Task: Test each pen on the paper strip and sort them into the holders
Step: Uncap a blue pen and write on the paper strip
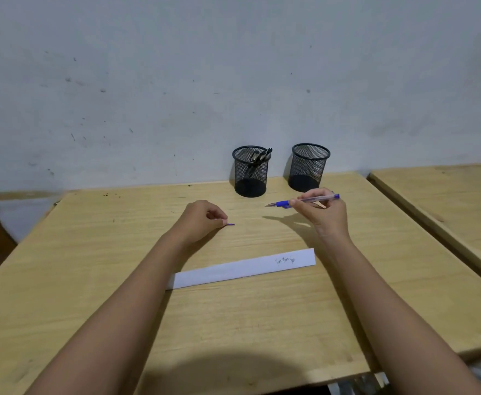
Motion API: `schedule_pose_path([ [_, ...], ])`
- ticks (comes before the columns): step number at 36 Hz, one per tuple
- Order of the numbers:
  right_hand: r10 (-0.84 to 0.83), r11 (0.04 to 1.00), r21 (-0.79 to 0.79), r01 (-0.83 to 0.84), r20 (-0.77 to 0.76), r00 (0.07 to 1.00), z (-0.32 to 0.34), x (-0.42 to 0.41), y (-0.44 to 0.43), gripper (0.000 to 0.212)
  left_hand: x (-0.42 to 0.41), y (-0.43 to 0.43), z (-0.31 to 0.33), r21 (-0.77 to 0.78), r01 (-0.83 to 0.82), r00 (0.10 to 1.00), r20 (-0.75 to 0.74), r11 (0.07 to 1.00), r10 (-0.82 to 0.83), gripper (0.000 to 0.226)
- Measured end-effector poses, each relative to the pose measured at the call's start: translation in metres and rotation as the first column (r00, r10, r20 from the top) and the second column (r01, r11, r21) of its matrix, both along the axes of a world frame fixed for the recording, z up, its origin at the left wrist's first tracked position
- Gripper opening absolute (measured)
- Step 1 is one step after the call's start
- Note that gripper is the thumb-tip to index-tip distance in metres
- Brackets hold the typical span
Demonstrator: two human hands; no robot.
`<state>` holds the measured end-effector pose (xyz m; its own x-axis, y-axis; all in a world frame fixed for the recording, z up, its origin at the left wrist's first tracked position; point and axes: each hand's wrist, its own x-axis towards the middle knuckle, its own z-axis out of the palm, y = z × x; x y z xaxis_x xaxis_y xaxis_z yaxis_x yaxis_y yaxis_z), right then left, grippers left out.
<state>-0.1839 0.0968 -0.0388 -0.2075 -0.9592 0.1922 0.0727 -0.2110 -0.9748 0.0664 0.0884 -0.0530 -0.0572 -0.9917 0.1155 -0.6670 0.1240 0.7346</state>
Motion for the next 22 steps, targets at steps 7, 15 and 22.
schedule_pose_path([
  [7, -0.002, 1.000, -0.001, 0.002, -0.031, 1.000, 0.004, 0.000, 0.007, 0.022, -0.006, -0.006, 0.005, -0.042, 0.009, 0.982, 0.188, 0.999, -0.001, 0.025],
  [15, 0.105, 0.993, -0.067, -0.101, 0.063, 0.993, 0.009, 0.002, 0.025, 0.008, -0.055, 0.048, 0.020, -0.156, 0.214, 0.960, 0.217, 0.964, -0.178, 0.030],
  [22, 0.056, 0.994, -0.084, -0.065, -0.111, 0.992, -0.003, -0.003, 0.038, 0.015, -0.089, 0.082, 0.004, -0.136, 0.323, 0.867, 0.439, 0.937, -0.235, 0.040],
])
